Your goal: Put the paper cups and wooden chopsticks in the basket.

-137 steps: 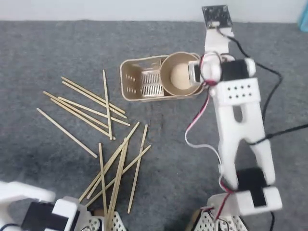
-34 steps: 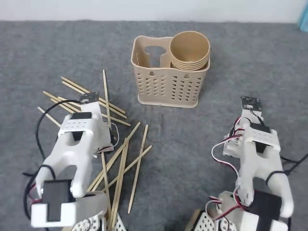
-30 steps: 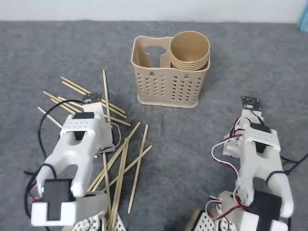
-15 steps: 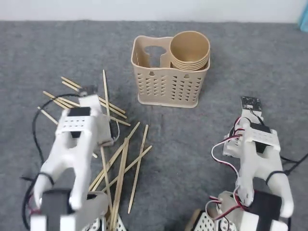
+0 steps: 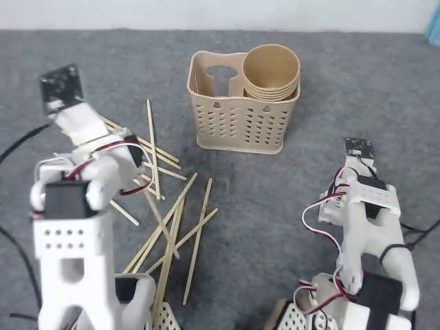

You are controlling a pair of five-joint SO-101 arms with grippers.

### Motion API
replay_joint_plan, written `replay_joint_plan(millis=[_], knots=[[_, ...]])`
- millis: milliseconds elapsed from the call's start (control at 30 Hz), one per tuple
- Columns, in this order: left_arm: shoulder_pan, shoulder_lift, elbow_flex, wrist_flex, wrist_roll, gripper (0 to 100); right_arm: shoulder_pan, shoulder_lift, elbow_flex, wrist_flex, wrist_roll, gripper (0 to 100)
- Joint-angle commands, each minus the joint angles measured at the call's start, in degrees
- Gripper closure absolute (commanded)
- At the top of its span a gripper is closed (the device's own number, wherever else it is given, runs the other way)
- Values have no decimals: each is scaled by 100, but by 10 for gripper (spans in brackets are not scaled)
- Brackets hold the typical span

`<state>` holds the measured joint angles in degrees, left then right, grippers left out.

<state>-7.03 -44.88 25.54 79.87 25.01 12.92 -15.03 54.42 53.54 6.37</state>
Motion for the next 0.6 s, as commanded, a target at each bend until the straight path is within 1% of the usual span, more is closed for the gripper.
replay_joint_plan(millis=[0, 167, 233, 300, 333, 433, 567], knots=[[26, -185, -725, 18, 360, 987, -13, -207, -44, -110, -62, 983], [193, -193, -2009, -316, 466, 987, -13, -207, -44, -110, -62, 983], [211, -185, -2457, -703, 457, 987, -13, -207, -44, -110, -62, 983], [220, -149, -2738, -1327, 457, 987, -13, -207, -44, -110, -62, 983], [229, -141, -2774, -1758, 457, 987, -13, -207, -44, -110, -62, 983], [396, -141, -2440, -3490, 457, 987, -13, -207, -44, -110, -62, 983], [1020, -132, -1305, -6233, 378, 987, -13, -207, -26, -171, -62, 983]])
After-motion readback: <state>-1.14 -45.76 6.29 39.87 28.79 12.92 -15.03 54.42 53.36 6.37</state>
